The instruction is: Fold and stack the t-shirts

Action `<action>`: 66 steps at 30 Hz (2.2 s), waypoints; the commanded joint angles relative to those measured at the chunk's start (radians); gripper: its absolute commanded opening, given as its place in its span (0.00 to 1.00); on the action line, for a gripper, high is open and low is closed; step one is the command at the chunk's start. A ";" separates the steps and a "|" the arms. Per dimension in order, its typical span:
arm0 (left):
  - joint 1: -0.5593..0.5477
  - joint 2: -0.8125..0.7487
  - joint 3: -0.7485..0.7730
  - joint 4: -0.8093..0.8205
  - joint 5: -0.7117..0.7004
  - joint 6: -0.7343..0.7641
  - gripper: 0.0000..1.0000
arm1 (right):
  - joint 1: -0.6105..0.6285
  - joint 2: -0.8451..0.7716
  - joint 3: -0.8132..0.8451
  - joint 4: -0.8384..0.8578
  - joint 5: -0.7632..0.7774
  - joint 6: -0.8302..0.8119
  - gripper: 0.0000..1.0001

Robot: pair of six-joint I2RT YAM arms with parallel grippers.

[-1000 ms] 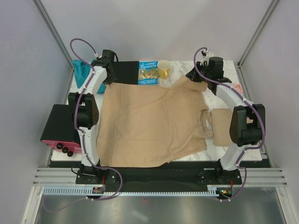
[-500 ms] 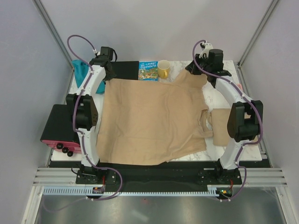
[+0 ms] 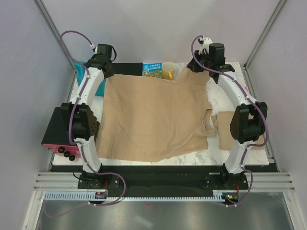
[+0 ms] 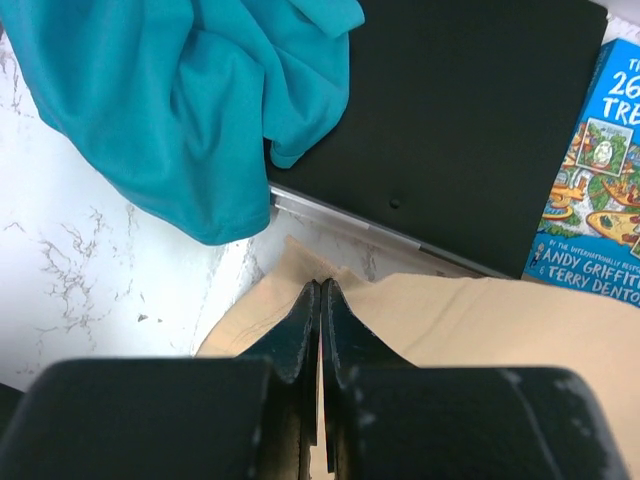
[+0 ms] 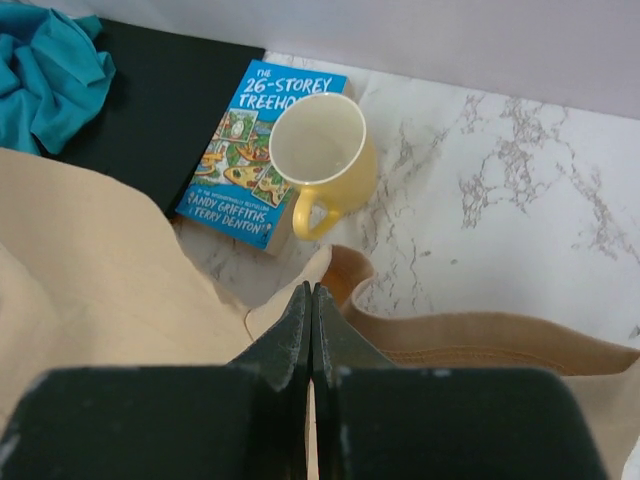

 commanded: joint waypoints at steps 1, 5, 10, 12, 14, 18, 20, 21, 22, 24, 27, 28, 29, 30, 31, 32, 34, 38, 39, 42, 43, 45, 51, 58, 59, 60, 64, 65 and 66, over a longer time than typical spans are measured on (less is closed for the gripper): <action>-0.010 -0.065 -0.042 0.036 0.017 0.044 0.02 | 0.025 0.025 0.041 -0.107 0.041 -0.065 0.00; -0.020 -0.110 -0.111 0.039 0.005 0.056 0.02 | 0.061 0.018 0.044 -0.165 0.110 -0.094 0.00; -0.020 -0.196 -0.229 0.073 -0.009 0.062 0.02 | 0.108 -0.030 -0.009 -0.199 0.193 -0.096 0.00; -0.020 -0.240 -0.269 0.090 -0.003 0.053 0.02 | 0.117 -0.051 -0.049 -0.207 0.204 -0.085 0.00; -0.020 -0.266 -0.295 0.090 -0.004 0.042 0.02 | 0.129 -0.084 -0.097 -0.211 0.211 -0.082 0.00; -0.020 -0.338 -0.379 0.105 -0.058 0.027 0.02 | 0.154 -0.130 -0.147 -0.213 0.279 -0.078 0.00; -0.020 -0.355 -0.396 0.107 -0.066 0.019 0.02 | 0.158 -0.139 -0.161 -0.222 0.294 -0.065 0.00; -0.020 -0.366 -0.410 0.105 -0.053 0.019 0.02 | 0.160 -0.145 -0.166 -0.237 0.291 -0.056 0.00; -0.020 -0.371 -0.418 0.101 -0.049 0.018 0.02 | 0.163 -0.150 -0.180 -0.245 0.287 -0.049 0.00; -0.020 -0.377 -0.439 0.087 -0.044 0.008 0.02 | 0.177 -0.169 -0.201 -0.262 0.290 -0.044 0.00; -0.021 -0.379 -0.475 0.082 -0.049 0.007 0.02 | 0.203 -0.200 -0.262 -0.259 0.336 -0.047 0.00; -0.021 -0.371 -0.475 0.084 -0.049 0.010 0.02 | 0.204 -0.206 -0.281 -0.256 0.345 -0.044 0.00; -0.021 -0.366 -0.472 0.085 -0.046 0.011 0.02 | 0.206 -0.211 -0.287 -0.248 0.365 -0.039 0.00; -0.021 -0.363 -0.469 0.085 -0.040 0.012 0.02 | 0.206 -0.220 -0.292 -0.246 0.392 -0.032 0.00; -0.021 -0.360 -0.465 0.087 -0.036 0.015 0.02 | 0.206 -0.226 -0.298 -0.242 0.406 -0.029 0.00; -0.021 -0.360 -0.468 0.097 -0.046 0.015 0.02 | 0.204 -0.232 -0.299 -0.231 0.450 -0.021 0.00; -0.021 -0.359 -0.472 0.116 -0.062 0.031 0.02 | 0.204 -0.248 -0.301 -0.216 0.490 -0.019 0.00; -0.021 -0.311 -0.441 0.128 -0.133 0.051 0.02 | 0.181 -0.230 -0.255 -0.202 0.524 -0.021 0.00; -0.020 -0.299 -0.436 0.139 -0.148 0.051 0.02 | 0.175 -0.220 -0.243 -0.202 0.515 -0.019 0.00; -0.020 -0.239 -0.409 0.160 -0.178 0.059 0.02 | 0.152 -0.193 -0.188 -0.200 0.505 -0.016 0.00; -0.020 -0.224 -0.389 0.163 -0.178 0.062 0.02 | 0.140 -0.186 -0.180 -0.196 0.497 -0.016 0.00; -0.020 -0.198 -0.381 0.214 -0.184 0.071 0.02 | 0.131 -0.177 -0.161 -0.191 0.495 -0.019 0.00; -0.020 -0.153 -0.361 0.301 -0.194 0.088 0.02 | 0.112 -0.159 -0.144 -0.184 0.440 -0.036 0.00; -0.026 -0.245 -0.468 0.352 -0.201 0.076 0.02 | 0.112 -0.163 -0.166 -0.184 0.373 -0.042 0.00; -0.027 -0.262 -0.481 0.393 -0.201 0.082 0.02 | 0.112 -0.168 -0.170 -0.185 0.374 -0.042 0.00; -0.029 -0.274 -0.496 0.418 -0.201 0.099 0.02 | 0.112 -0.171 -0.177 -0.185 0.374 -0.042 0.00; -0.029 -0.299 -0.498 0.429 -0.193 0.116 0.02 | 0.115 -0.183 -0.178 -0.213 0.334 -0.044 0.00; -0.032 -0.305 -0.489 0.373 -0.191 0.108 0.02 | 0.117 -0.186 -0.180 -0.219 0.324 -0.041 0.00; -0.035 -0.309 -0.484 0.343 -0.190 0.085 0.02 | 0.121 -0.192 -0.190 -0.223 0.314 -0.042 0.00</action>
